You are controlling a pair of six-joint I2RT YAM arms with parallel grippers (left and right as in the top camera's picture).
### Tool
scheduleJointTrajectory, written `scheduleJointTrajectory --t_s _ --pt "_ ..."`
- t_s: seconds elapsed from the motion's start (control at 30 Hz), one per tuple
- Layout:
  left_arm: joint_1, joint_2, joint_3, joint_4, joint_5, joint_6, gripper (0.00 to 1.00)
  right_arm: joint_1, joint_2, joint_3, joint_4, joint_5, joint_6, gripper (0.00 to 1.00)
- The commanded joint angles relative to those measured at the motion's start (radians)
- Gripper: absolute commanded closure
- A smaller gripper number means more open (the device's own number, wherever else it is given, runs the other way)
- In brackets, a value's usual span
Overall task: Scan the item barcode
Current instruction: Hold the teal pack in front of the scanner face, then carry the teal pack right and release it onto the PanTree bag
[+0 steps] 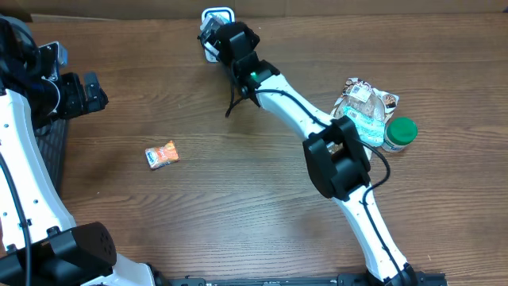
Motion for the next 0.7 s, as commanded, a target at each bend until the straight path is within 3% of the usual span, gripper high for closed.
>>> scheduleJointTrajectory --t_s 0.0,0.3,0.47,0.67 --pt "0.002 0.001 0.002 0.002 0.002 0.019 0.00 0.001 -0.205 0.009 -0.086 -0.045 0.289 0.96" --pt "0.002 0.001 0.002 0.002 0.002 0.019 0.00 -0.043 -0.472 0.009 -0.663 -0.501 0.668 0.96" --pt "0.002 0.001 0.002 0.002 0.002 0.019 0.00 -0.128 -0.526 0.009 -0.943 -0.592 0.761 0.96" --pt "0.002 0.001 0.002 0.002 0.002 0.019 0.00 -0.298 -0.521 -0.064 -1.213 -0.591 0.771 0.96"
